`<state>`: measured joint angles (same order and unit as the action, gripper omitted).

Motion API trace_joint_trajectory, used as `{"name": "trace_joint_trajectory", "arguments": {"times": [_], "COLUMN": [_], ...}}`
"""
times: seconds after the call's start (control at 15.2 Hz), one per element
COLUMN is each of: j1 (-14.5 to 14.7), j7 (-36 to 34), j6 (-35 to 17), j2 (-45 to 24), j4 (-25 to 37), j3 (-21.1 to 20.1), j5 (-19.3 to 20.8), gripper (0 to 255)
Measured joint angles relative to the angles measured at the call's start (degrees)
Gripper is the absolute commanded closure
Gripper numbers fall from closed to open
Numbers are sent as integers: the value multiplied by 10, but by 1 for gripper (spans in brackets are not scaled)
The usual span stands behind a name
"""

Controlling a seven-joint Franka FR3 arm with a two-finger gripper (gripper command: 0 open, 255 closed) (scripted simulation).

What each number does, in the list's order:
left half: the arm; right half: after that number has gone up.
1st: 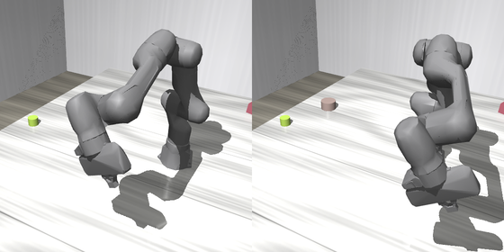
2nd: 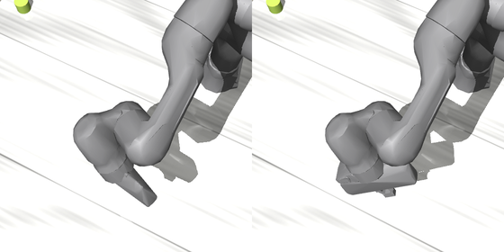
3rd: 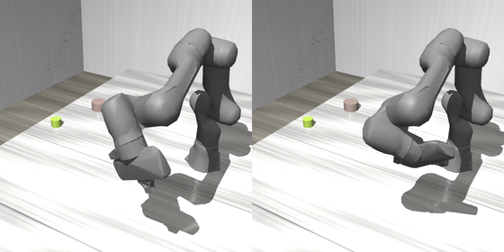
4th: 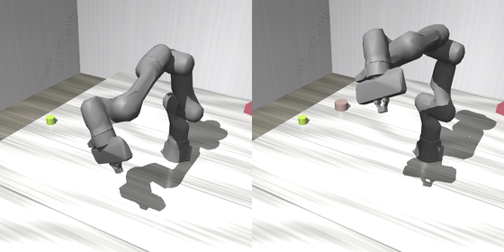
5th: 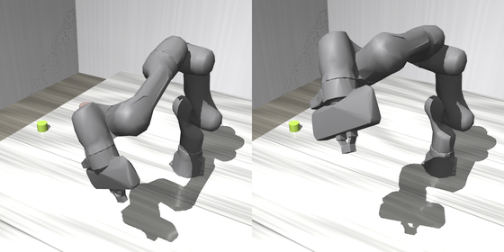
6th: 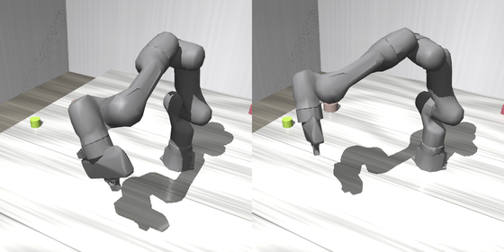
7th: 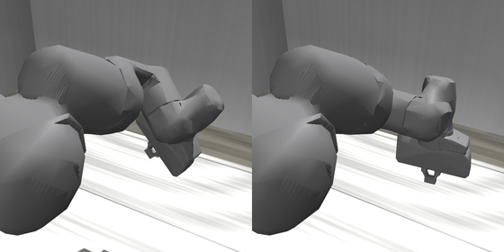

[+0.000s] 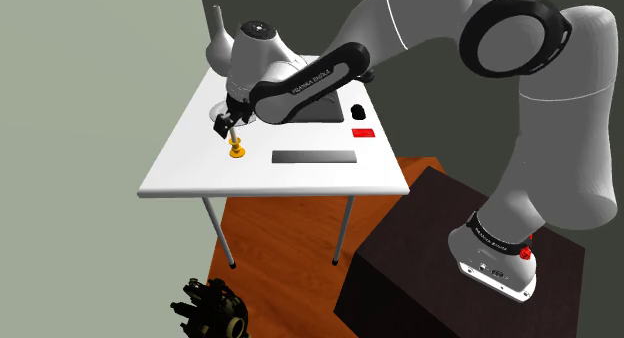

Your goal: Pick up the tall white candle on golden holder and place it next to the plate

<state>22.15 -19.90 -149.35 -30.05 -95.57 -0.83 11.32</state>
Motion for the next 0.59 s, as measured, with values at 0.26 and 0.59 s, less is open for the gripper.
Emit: {"name": "trace_joint_trajectory", "arguments": {"times": [0.26,0.59], "j1": [1,1], "j7": [1,1], "j6": [18,19], "j2": [45,49], "j4": [-27,-30], "j3": [-3,-3], "j5": [-2,-2], "gripper": [0,0]}}
